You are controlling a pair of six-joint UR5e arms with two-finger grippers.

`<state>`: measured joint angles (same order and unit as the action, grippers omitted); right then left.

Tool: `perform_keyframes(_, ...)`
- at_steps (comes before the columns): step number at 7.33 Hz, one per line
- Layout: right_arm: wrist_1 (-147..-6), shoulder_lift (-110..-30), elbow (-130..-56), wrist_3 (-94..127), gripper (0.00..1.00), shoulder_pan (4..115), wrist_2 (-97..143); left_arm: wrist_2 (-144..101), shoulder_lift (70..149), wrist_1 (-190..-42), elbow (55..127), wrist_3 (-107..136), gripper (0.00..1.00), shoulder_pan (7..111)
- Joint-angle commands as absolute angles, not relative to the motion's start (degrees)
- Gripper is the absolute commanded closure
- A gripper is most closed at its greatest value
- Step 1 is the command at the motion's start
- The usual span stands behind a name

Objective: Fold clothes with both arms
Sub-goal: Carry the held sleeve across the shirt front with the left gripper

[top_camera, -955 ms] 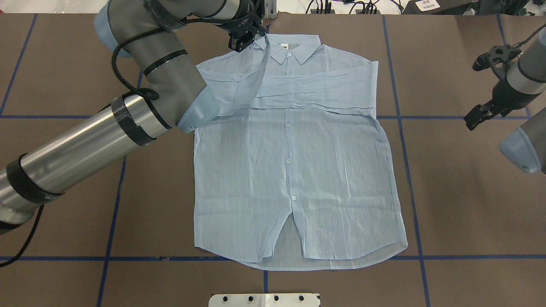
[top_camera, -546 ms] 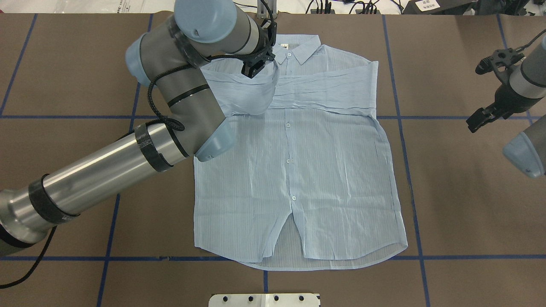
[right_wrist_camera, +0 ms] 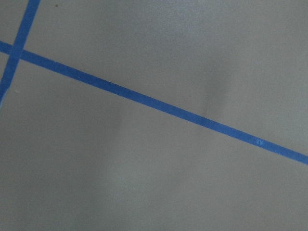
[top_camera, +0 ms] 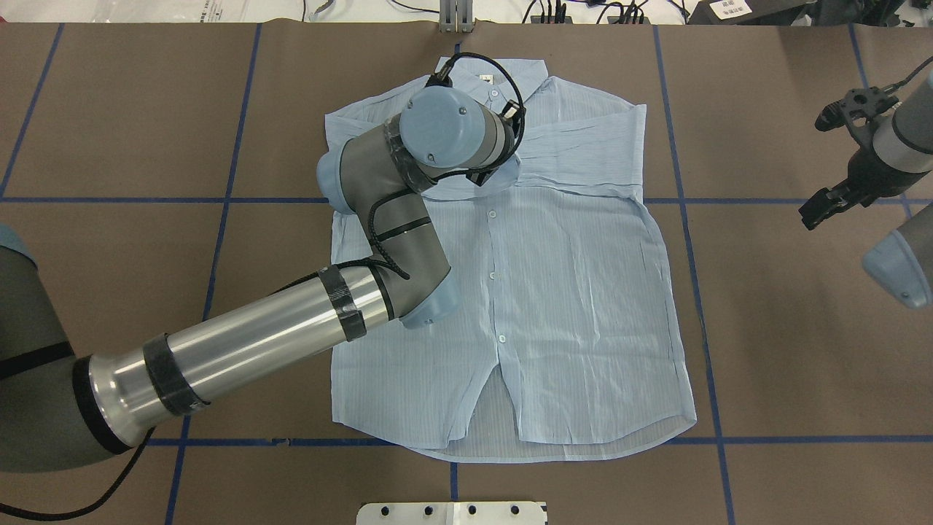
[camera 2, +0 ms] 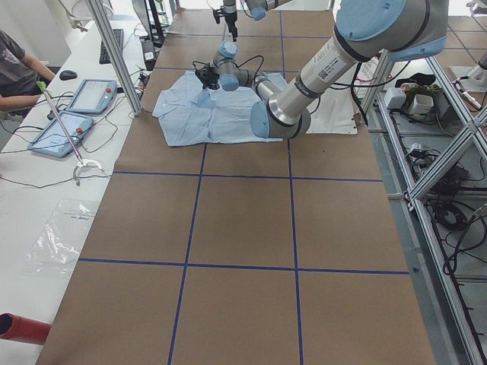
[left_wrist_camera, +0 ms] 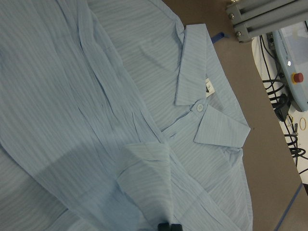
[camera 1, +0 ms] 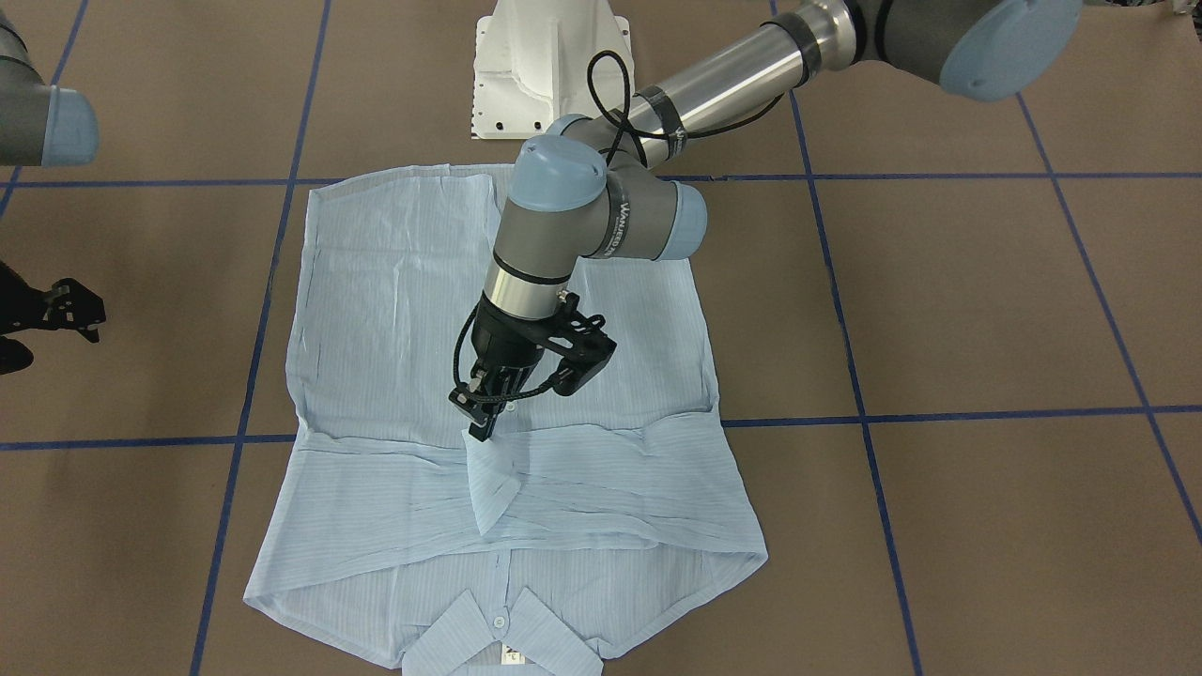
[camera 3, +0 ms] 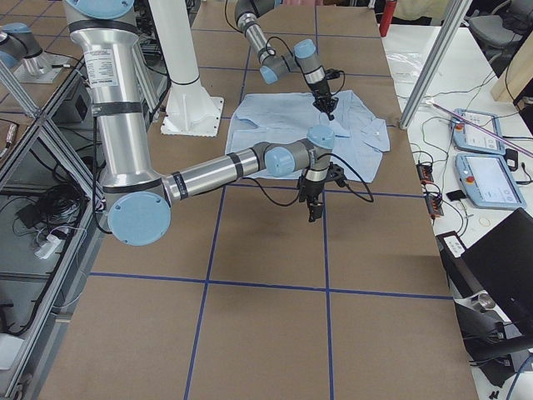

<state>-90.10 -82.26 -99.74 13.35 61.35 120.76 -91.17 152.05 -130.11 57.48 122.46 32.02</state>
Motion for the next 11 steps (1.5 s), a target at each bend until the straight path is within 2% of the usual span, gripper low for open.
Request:
perform_keyframes(1,-90.1,-81.9,-99.1,13.4,0.0,61.3,120.8,-89.1,155.2,-132.7,53.0,118.1,1.0,28.8)
perform_keyframes(2,-90.1,-81.7,-99.1,13.5,0.0,61.3,120.8,-87.6,157.2,-137.1,51.9,113.6,0.25,28.0)
perform_keyframes(3,-90.1,-81.4,-99.2,13.6,0.0,61.3,120.8,-87.3,157.1,-139.5,52.0,106.1,0.0,26.7)
perform_keyframes(5,-90.1,-81.3,-99.3,13.5,0.0,61.3,120.9,-87.3,156.1,-139.8,52.9,104.6,0.0,26.8)
perform_keyframes(6,-90.0,-81.3,-99.5,13.6,0.0,61.3,120.9,-87.7,154.7,-139.4,55.5,102.8,0.0,27.0)
perform_keyframes(7,-87.6,-81.7,-99.8,13.8,0.0,61.3,121.1,-88.1,150.9,-138.7,61.0,102.4,0.0,27.0)
perform_keyframes(9,-78.6,-82.4,-100.4,27.1,0.0,59.7,122.3,-91.4,147.1,-128.0,69.0,96.5,0.0,27.2)
perform_keyframes(10,-72.6,-85.1,-101.3,33.2,0.0,57.0,123.0,-91.7,140.6,-124.8,76.8,92.5,0.0,27.2)
perform_keyframes(11,-67.0,-88.2,-103.1,38.5,0.0,54.8,122.8,-91.9,131.6,-121.0,88.2,89.8,0.0,27.2)
